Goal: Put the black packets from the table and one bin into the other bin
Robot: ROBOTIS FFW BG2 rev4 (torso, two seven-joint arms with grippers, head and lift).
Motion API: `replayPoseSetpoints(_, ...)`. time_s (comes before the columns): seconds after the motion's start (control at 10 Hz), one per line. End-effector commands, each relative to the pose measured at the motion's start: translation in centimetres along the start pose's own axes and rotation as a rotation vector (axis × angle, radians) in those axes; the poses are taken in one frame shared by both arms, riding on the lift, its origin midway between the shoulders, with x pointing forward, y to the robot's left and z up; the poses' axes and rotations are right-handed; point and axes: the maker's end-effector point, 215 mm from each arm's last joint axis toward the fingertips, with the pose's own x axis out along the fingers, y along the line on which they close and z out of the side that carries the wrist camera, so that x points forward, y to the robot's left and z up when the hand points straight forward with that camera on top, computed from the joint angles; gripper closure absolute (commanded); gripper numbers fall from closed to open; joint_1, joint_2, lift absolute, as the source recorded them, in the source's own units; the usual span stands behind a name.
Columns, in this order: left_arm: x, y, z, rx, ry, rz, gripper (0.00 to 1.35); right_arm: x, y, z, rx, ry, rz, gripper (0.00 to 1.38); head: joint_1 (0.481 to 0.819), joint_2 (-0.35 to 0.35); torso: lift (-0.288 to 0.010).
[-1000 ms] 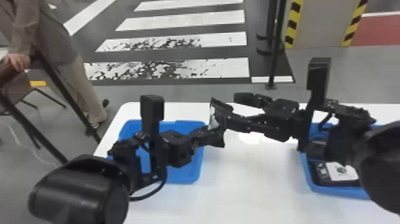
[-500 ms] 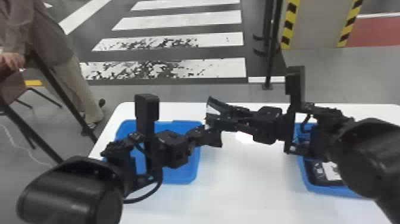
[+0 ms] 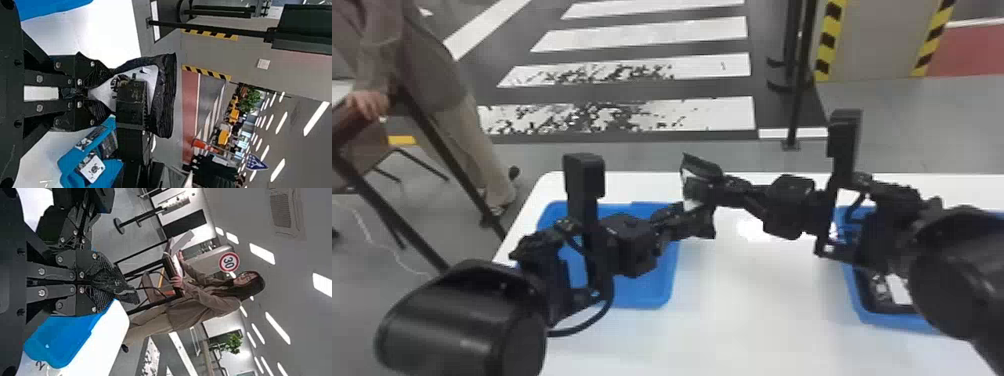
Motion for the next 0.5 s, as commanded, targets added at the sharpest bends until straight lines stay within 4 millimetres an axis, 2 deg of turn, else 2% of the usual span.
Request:
replayPoseSetpoints(0.0,-0.3,0.6,-0.2,-0.008,-0.004,0.010,0.50,-0.9,-1.2,2.2,-0.032,-0.061,-0.027,1.27,0.695,0.185,-0.110)
replayPoseSetpoints(0.1,-0.4,0.7,-0.1,-0.006,-0.009,0.014,0.16,-2.7,-3.3,4.0,-0.065,-0.106,-0.081,1.27,0.695,0.179,-0.110)
replayPoseSetpoints(0.2,-0.7,1.0,-0.3,-0.010,-0.011,0.021,0.09,-5.5,-6.6,5.4,-0.100,-0.135,-0.169,1.27,0.695,0.172,-0.110)
replayPoseSetpoints(0.3,-1.0,1.5,-0.4,-0.014,-0.019,0.034,0.13,-9.5,-10.7,5.3,-0.121,-0.133,-0.288,1.27,0.695,0.139,-0.110)
replayPoseSetpoints(0.4,-1.5,2.0,-0.9,-0.024,-0.020,0.045,0.14,-14.9,-14.6,4.2,-0.131,-0.119,-0.425,1.27,0.695,0.094,-0.110)
